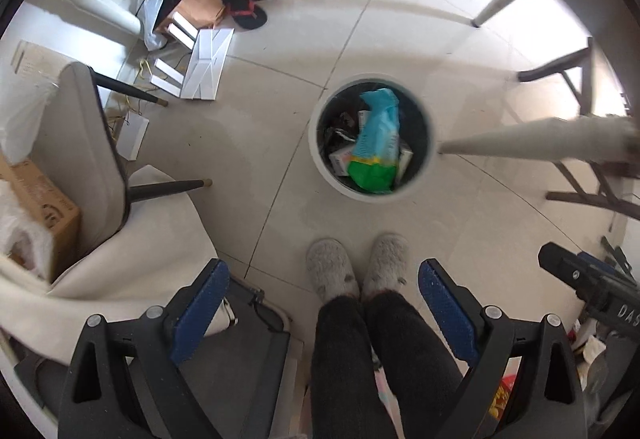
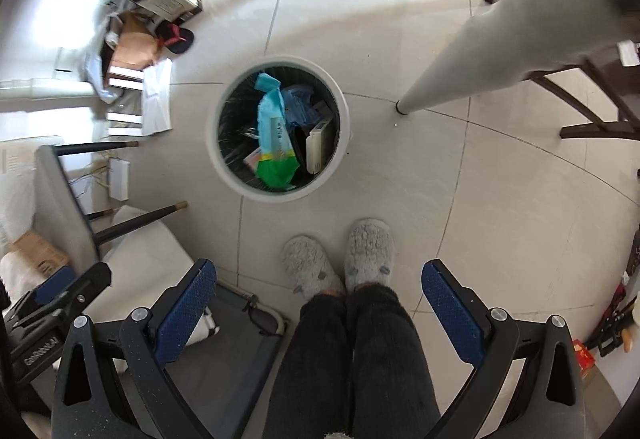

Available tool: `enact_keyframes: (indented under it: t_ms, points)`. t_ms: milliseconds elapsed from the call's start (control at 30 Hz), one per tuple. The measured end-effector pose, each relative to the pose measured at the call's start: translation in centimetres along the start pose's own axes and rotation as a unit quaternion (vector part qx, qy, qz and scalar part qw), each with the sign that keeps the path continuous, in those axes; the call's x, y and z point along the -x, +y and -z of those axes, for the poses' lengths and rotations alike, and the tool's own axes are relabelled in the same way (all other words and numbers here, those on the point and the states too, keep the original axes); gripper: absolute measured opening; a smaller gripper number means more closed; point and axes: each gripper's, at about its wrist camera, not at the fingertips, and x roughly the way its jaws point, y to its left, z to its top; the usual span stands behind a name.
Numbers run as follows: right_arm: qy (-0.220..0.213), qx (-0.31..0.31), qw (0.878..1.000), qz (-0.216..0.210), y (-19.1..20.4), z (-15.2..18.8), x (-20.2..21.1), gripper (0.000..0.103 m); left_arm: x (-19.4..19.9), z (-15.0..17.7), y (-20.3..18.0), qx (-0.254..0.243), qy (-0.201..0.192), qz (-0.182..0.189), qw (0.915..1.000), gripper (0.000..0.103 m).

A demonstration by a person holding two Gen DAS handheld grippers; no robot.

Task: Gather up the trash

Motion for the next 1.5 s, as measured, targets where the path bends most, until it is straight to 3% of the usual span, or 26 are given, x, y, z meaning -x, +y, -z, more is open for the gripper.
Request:
enact_keyframes:
  t_ms: [133, 333, 700, 1100, 1200, 1500]
  points:
    - [-0.004, 0.002, 1.0, -0.03, -0.7, 2.2, 7.2, 0.103, 6.9, 1.9, -1.6, -0.025, -0.019, 0.014, 0.9994, 0.097]
    - [-0.026, 0.032, 0.996, -0.073, -0.7, 5.3, 18.8, 0.103, 17.1, 3.8, -3.3, -0.056, -0.055, 0.068, 0.9947, 0.097]
    - [-0.088, 0.037, 0.988, -0.12, 1.0, 11.7, 35.1, 0.103, 27.8, 5.0, -2.2, -0.134, -0.092, 0.137, 0.9772, 0.097]
    - [-0.146, -0.038, 0.979, -0.139, 7.0, 19.9, 40.8, 0.103, 33.9, 5.8, 2.4, -0.22, -0.105, 0.199, 0.9491, 0.097]
    - [-0.159, -0.052, 0.976, -0.137, 8.3, 21.0, 41.4, 0.103, 34.7, 6.0, 3.2, -0.229, -0.105, 0.202, 0.9466, 0.103]
    - [-0.177, -0.064, 0.973, -0.133, 10.3, 22.8, 42.8, 0.103, 36.4, 6.7, 5.1, -0.221, -0.119, 0.215, 0.9439, 0.103]
